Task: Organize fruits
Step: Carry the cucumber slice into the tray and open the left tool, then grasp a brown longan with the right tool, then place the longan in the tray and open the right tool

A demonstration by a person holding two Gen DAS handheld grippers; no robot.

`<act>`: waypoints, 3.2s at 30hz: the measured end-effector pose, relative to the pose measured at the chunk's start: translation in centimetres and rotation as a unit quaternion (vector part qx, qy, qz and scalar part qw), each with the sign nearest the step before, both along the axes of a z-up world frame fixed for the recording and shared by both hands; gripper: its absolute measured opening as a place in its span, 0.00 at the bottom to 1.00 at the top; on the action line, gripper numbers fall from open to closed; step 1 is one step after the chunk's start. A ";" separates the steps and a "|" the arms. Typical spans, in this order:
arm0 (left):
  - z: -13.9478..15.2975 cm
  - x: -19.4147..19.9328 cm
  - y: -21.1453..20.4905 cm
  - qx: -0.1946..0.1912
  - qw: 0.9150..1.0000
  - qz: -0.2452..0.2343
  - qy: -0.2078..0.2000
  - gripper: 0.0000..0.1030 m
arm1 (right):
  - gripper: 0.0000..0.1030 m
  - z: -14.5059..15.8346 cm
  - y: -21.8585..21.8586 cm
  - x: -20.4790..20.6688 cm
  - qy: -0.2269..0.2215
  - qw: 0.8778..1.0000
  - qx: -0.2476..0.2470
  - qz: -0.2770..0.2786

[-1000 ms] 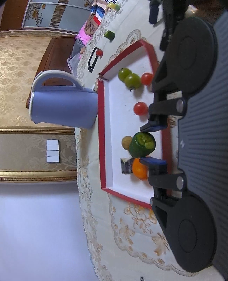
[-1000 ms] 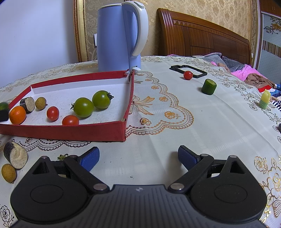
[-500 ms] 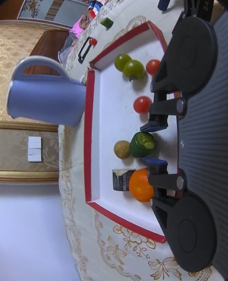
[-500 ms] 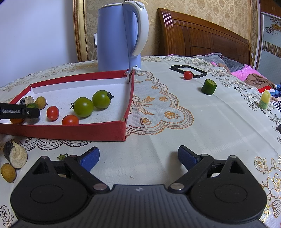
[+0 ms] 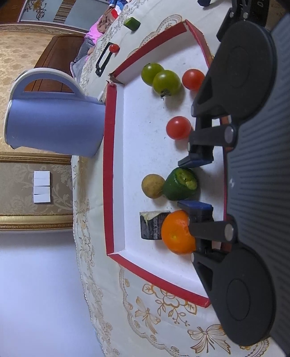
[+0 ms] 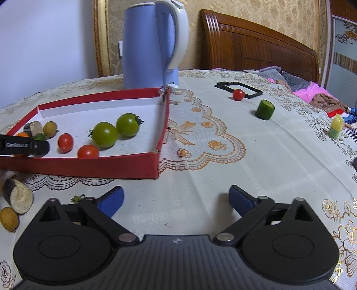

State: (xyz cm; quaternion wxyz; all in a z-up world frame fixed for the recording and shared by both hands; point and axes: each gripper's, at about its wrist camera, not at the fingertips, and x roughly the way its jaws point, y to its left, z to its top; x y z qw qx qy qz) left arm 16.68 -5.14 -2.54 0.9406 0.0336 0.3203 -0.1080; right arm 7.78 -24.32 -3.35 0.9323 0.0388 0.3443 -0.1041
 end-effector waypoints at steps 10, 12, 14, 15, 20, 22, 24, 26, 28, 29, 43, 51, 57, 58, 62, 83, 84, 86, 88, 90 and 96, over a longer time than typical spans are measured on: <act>-0.1 -0.6 -0.1 0.007 1.000 -0.006 -0.001 0.37 | 1.00 0.0 0.0 0.0 0.000 1.000 -0.001 0.000; 0.1 -0.8 0.0 0.008 1.000 -0.005 -0.004 0.37 | 1.00 0.0 0.0 0.0 0.000 1.000 -0.001 0.000; 0.3 -1.1 0.2 0.006 1.000 -0.003 -0.009 0.38 | 1.00 0.0 0.0 0.0 0.000 1.000 -0.001 0.000; 0.4 -1.2 0.3 0.006 1.000 -0.003 -0.009 0.38 | 1.00 0.0 0.0 0.0 0.000 1.000 -0.001 0.000; 1.1 -2.4 1.3 0.003 1.000 0.001 -0.016 0.44 | 1.00 0.0 0.0 0.0 0.000 1.000 -0.001 0.000; 1.5 -3.3 1.9 0.005 1.000 0.007 -0.024 0.49 | 1.00 0.0 0.0 0.0 0.000 1.000 -0.001 0.000; 1.8 -4.5 2.8 0.014 0.999 0.012 -0.044 0.57 | 1.00 0.0 0.1 0.0 0.000 1.000 -0.001 0.000; 2.1 -5.4 3.8 0.019 0.998 0.019 -0.055 0.62 | 1.00 0.0 0.0 0.0 0.000 1.000 -0.001 0.000; 2.2 -6.2 5.4 0.010 0.998 0.033 -0.058 0.62 | 1.00 0.0 0.0 0.0 0.000 1.000 -0.001 0.000; 2.1 -6.4 6.3 0.004 0.998 0.037 -0.056 0.62 | 1.00 0.0 0.0 0.0 0.000 1.000 -0.001 0.000; -0.6 -7.7 10.8 0.000 0.997 0.074 -0.008 0.81 | 1.00 0.0 0.1 0.0 0.000 1.000 -0.001 0.000; -1.1 -7.2 10.7 -0.001 0.998 0.066 -0.003 0.93 | 1.00 0.1 0.1 -0.1 -0.001 1.000 -0.003 -0.002; -1.1 -7.1 10.5 0.002 0.998 0.063 -0.001 0.95 | 1.00 0.9 1.3 -2.0 -0.032 0.999 0.006 0.015; -1.1 -7.1 10.6 0.000 0.998 0.063 -0.001 0.95 | 1.00 1.1 1.5 -2.5 -0.033 0.999 0.031 0.029; -1.1 -7.1 10.7 -0.004 0.998 0.063 -0.001 0.95 | 0.99 2.0 3.8 -4.2 -0.044 0.993 0.077 0.083; -1.1 -7.1 10.7 -0.009 0.998 0.062 -0.002 0.96 | 0.25 0.7 13.5 -3.3 -0.034 0.980 0.028 0.193; -1.1 -7.1 10.8 -0.009 0.998 0.062 -0.002 0.96 | 0.23 0.8 13.4 -3.3 -0.036 0.978 0.037 0.201; -1.1 -7.1 10.8 -0.009 0.998 0.062 -0.002 0.96 | 0.23 0.8 13.5 -3.6 -0.040 0.979 0.034 0.199; -1.1 -7.1 10.8 -0.009 0.998 0.062 -0.002 0.97 | 0.23 0.8 13.5 -3.8 -0.044 0.979 0.025 0.199; -1.1 -7.1 10.8 -0.010 0.998 0.062 -0.002 0.97 | 0.23 1.0 13.0 -4.1 -0.055 0.979 0.027 0.195; -1.2 -7.0 10.7 -0.008 0.998 0.061 0.000 1.00 | 0.23 3.2 10.1 -4.5 -0.109 0.984 0.002 0.145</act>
